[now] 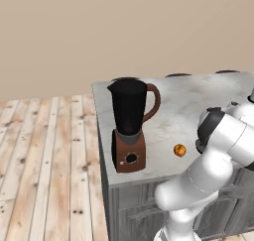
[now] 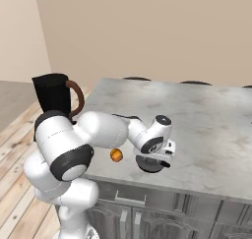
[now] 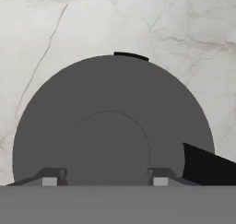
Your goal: Open the blender lid, put the peach in the blender, close the lid, and start the blender.
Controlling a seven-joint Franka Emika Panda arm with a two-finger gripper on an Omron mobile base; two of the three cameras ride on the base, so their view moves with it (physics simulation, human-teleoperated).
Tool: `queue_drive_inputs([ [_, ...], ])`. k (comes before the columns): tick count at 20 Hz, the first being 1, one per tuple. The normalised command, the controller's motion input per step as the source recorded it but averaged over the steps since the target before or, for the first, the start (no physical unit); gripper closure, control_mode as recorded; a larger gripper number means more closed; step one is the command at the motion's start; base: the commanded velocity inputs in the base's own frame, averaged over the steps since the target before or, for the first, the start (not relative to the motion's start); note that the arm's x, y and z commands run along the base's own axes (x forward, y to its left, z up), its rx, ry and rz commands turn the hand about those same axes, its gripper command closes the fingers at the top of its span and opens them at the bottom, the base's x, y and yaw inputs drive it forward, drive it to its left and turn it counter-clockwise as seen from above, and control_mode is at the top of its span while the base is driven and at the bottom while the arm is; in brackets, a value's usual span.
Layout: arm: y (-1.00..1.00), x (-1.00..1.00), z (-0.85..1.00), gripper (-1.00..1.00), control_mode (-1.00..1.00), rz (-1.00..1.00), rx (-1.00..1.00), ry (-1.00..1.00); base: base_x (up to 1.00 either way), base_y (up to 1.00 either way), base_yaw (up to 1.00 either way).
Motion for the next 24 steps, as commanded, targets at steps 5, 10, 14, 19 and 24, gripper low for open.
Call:
queue_drive_inputs([
  [5,0.11,0.05,-0.36,-1.00,-1.00,0.00,0.00,0.00,0.00,0.00,0.00],
  [10,0.00,0.00,-0.07,-1.00,-1.00,0.00,0.00,0.00,0.00,0.00,0.00],
  [14,0.01,0.00,0.13,-1.00,-1.00,0.00,0.00,0.00,0.00,0.00,0.00],
  [19,0.00,-0.01,0.45,-1.00,-1.00,0.00,0.00,-0.01,0.00,0.00,0.00],
  [24,0.04,-0.01,0.60,-1.00,-1.00,0.00,0.00,-0.07,0.00,0.00,0.00],
])
